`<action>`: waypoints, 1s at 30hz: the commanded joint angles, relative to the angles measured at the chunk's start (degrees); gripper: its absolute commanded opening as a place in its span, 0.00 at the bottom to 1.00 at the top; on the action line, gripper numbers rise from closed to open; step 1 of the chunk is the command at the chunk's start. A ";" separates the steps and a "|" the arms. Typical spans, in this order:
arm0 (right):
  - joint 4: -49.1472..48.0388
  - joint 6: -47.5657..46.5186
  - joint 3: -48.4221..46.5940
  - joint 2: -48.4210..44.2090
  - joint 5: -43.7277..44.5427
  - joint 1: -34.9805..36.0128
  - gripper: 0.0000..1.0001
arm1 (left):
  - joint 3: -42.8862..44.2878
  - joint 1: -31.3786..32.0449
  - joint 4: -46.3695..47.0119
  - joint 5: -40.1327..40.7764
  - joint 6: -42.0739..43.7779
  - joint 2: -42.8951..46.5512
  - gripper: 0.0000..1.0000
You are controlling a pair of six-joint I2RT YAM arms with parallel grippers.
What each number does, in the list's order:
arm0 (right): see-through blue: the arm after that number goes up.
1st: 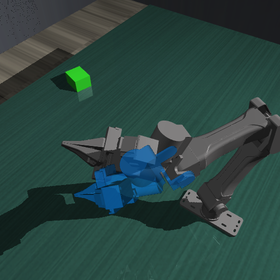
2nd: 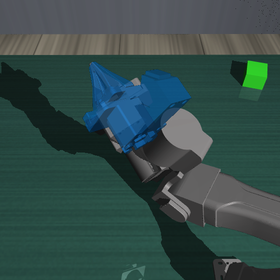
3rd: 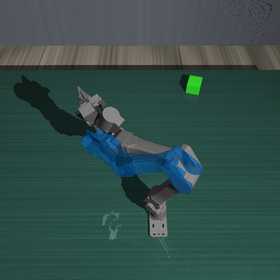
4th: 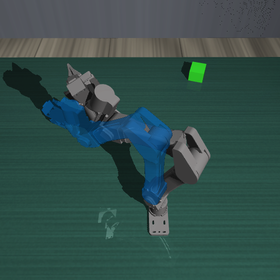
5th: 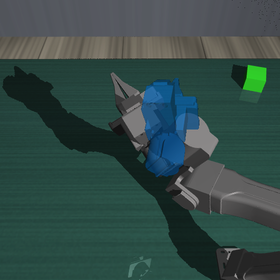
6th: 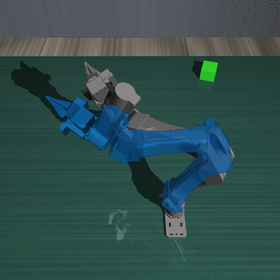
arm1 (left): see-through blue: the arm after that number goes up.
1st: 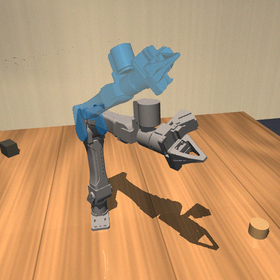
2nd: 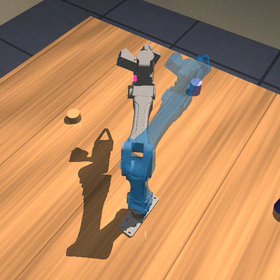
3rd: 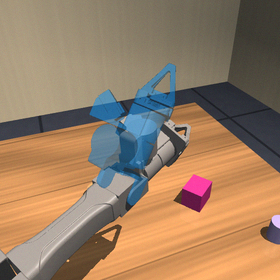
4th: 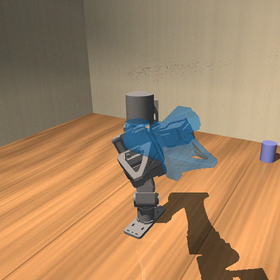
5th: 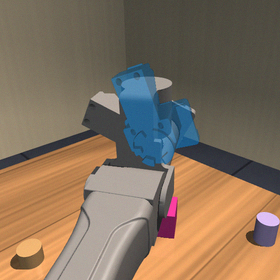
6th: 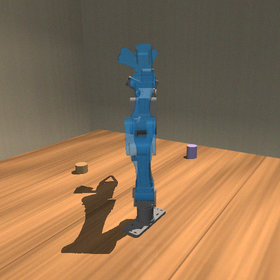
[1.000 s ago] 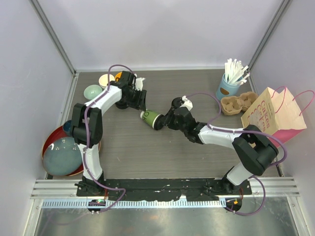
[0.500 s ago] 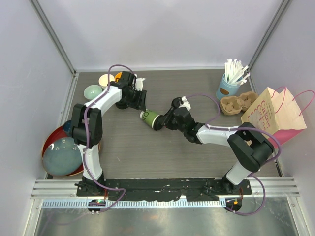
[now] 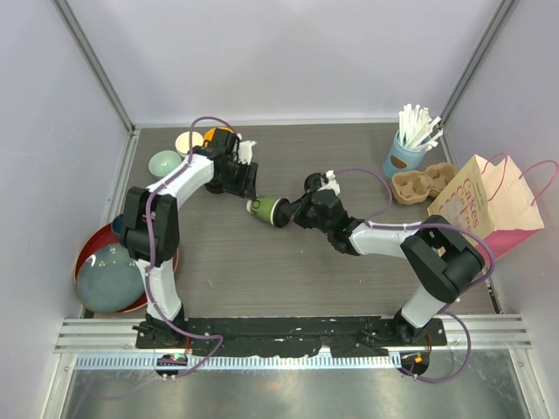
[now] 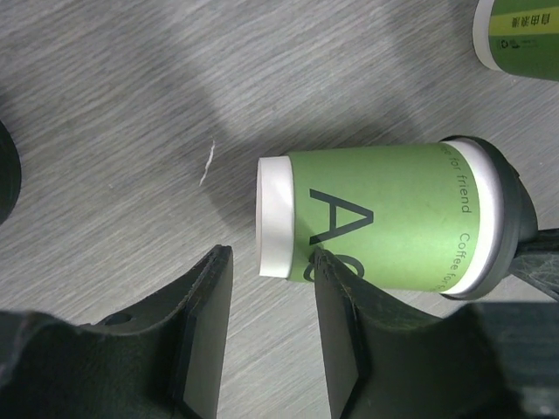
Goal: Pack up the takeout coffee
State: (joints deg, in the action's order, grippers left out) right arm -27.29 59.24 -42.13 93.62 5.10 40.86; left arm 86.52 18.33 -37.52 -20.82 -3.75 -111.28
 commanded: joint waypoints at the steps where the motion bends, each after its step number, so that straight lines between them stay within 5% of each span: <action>1: -2.51 -2.72 0.56 -2.03 0.87 0.18 0.01 | -0.65 0.57 -3.78 -1.60 2.25 2.56 0.48; 12: 12.85 -19.42 -5.24 -7.22 -0.71 1.50 0.01 | 2.33 -3.03 -10.38 -0.54 6.12 9.06 0.61; 20: 39.37 -39.09 -21.75 -6.26 3.50 7.73 0.01 | 2.34 -5.23 -12.84 -1.68 7.70 12.41 0.62; 30: 61.46 -63.97 -40.81 2.34 4.65 13.71 0.01 | 2.07 -6.64 -14.16 -3.17 7.53 12.67 0.62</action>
State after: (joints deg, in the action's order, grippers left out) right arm 21.76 8.40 -75.92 92.38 7.62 52.69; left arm 87.18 12.58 -50.37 -22.17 3.36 -100.64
